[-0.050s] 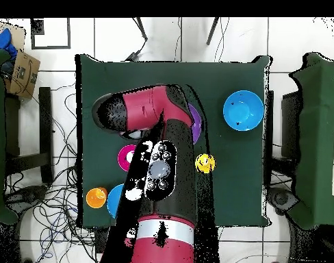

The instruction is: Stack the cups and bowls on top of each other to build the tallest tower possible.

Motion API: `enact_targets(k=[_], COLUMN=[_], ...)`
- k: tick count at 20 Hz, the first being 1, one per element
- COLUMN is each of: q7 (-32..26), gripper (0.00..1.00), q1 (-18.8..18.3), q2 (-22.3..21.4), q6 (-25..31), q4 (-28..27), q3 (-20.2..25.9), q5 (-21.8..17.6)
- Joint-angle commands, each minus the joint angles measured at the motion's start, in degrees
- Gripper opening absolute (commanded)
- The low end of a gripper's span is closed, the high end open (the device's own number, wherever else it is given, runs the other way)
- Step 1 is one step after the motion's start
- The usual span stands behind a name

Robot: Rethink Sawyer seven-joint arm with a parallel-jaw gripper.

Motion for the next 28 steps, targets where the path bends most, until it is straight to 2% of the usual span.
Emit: enact_targets(k=[1, 11, 19, 28], q7=[-0.28, -2.03, -2.42, -1.73], gripper=[1.00, 1.00, 1.00, 1.00], q1=[-0.92, -0.36, -0.54, 0.39], q2=[1.34, 0.67, -2.84, -3.64], q6=[0.11, 6.93, 8.30, 12.47], q4=[0.26, -2.96, -0.95, -3.05], q3=[4.71, 4.14, 4.56, 3.99], q5=[0.85, 1.21, 2.83, 3.04])
